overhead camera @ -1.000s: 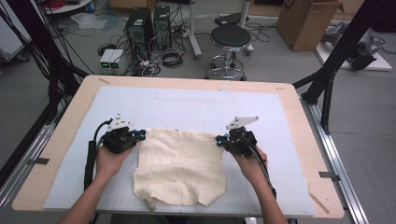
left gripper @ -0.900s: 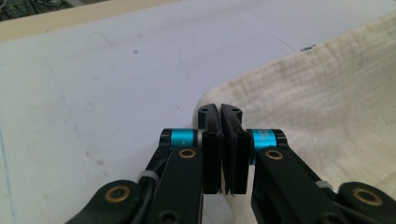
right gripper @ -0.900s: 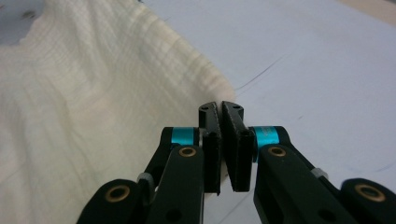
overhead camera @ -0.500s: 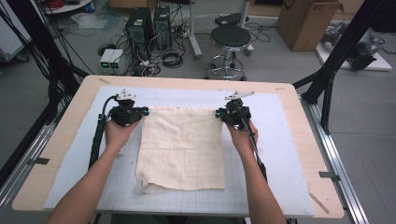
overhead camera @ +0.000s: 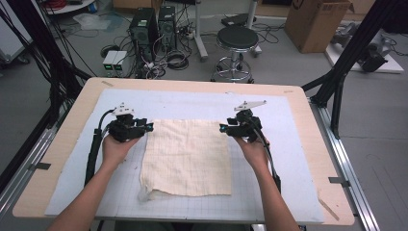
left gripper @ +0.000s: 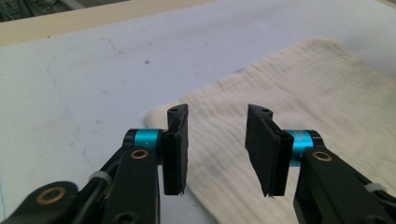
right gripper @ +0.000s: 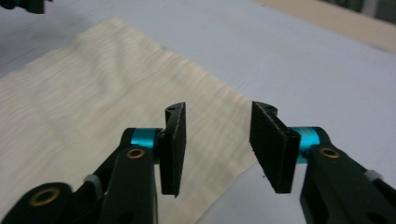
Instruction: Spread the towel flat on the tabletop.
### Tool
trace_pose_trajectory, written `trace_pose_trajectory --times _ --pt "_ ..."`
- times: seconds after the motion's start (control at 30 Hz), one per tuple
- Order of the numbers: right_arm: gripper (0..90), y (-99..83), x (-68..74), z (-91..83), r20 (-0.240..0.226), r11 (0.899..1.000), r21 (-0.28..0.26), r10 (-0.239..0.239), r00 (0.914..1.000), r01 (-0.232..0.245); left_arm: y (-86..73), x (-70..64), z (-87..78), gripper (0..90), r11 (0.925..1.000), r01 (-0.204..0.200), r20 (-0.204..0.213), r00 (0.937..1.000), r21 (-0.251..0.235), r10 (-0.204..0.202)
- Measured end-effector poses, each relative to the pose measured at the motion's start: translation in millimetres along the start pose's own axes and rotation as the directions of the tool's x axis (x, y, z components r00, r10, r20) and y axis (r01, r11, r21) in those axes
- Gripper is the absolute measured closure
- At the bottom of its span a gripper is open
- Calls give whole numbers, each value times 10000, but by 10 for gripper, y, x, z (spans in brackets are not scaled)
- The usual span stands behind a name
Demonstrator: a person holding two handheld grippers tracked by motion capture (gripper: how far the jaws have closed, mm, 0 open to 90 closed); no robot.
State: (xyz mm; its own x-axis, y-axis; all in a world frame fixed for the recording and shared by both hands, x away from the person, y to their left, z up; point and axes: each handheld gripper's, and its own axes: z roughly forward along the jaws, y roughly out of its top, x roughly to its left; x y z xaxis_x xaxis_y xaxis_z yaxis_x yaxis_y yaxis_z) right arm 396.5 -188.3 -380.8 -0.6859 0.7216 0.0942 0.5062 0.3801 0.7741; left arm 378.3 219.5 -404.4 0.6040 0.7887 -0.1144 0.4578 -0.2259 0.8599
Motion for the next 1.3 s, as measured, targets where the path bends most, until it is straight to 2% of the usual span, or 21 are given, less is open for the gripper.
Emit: trace_pose_trajectory --times 0.07,0.17,0.2,0.27,0.33,0.5,0.6,0.7,0.83,0.87,0.93,1.07,1.1,1.13,1.23,1.3 --pt "517 -10 65 -69 -383 9999 110 -99 9992 104 -65 -67 -76 596 10000 -40 295 9996 17 39" --pt "518 -90 233 -226 -450 9961 -595 -684 9966 657 -180 -177 -211 599 9997 -212 606 9979 -71 216" --pt "516 -116 284 -263 -506 9960 -536 -739 9960 712 -223 -215 -259 598 9995 -253 677 9974 -200 266" --pt "511 -179 362 -332 -593 9941 -663 -897 9942 858 -274 -280 -346 598 9986 -523 789 9955 -13 523" --pt "519 -290 473 -417 -668 9901 -925 -1120 9915 1056 -362 -350 -470 607 9978 -611 1079 9921 -267 637" --pt "541 -544 662 -497 -885 9864 -760 -1523 9844 1457 -570 -472 -659 653 9967 -814 1534 9848 -26 808" --pt "543 -667 738 -513 -1166 9863 -729 -1556 9809 1478 -665 -524 -730 678 9962 -864 1785 9805 139 826" --pt "550 -757 788 -509 -1403 9871 -449 -1585 9773 1536 -735 -591 -773 690 9934 -1085 1981 9751 363 993" --pt "558 -889 840 -483 -1804 9902 -87 -1385 9738 1392 -820 -664 -783 689 9886 -1339 2369 9648 684 1143" --pt "559 -922 855 -472 -1843 9890 -15 -1455 9720 1478 -837 -683 -779 686 9874 -1409 2367 9641 715 1204" --pt "573 -984 886 -443 -1975 9867 186 -1547 9680 1615 -864 -710 -759 666 9786 -1857 2293 9599 886 1614" --pt "614 -1082 914 -399 -2184 9840 541 -1542 9636 1697 -904 -753 -696 668 9651 -2216 2578 9491 1395 1807" --pt "618 -1096 919 -396 -2219 9829 639 -1548 9627 1728 -912 -760 -685 668 9601 -2348 2731 9435 1519 1876" --pt "618 -1118 922 -389 -2276 9810 765 -1572 9610 1785 -917 -764 -682 668 9575 -2398 2805 9411 1601 1888" --pt "629 -1173 924 -368 -2438 9813 936 -1414 9595 1684 -927 -754 -665 657 9564 -2341 3080 9356 1746 1728" --pt "637 -1189 930 -364 -2356 9807 933 -1457 9609 1716 -928 -754 -664 648 9549 -2426 3101 9332 1713 1815"
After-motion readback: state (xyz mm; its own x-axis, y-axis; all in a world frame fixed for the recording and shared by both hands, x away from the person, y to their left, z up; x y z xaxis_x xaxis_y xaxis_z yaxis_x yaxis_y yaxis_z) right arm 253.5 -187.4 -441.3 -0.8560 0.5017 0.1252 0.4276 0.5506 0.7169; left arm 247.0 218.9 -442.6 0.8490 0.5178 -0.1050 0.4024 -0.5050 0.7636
